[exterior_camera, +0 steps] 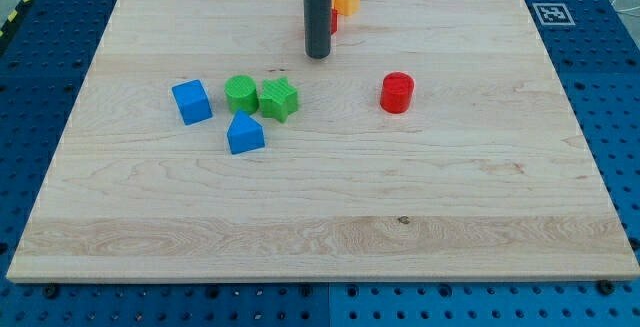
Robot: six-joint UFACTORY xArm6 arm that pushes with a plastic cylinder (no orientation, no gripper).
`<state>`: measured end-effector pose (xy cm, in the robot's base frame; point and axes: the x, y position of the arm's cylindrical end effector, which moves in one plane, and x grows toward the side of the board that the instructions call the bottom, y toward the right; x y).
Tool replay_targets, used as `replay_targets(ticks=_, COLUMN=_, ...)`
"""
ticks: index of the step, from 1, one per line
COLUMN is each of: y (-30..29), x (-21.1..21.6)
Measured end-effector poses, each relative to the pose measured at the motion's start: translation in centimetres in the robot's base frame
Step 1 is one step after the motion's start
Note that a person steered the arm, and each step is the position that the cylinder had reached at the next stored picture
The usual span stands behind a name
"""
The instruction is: Move the red circle slightly up and right
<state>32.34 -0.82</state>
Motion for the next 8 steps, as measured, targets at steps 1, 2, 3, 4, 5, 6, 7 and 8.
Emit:
replay_targets(ticks=1, y=0.0, x=-2.3)
replay_targets(ticks=2, y=0.0, x=-3.6)
replay_targets(ticks=3, y=0.5, x=-3.4)
replay_targets(ticks=4, y=2.7, x=-0.8)
replay_targets(ticks=5, y=2.8, x=1.9)
replay_targets(ticks=6, y=2.8, x=4.7)
replay_targets(ticks=7, y=2.8, x=8.2)
replay_targets(ticks=8, y=3.1, x=11.7)
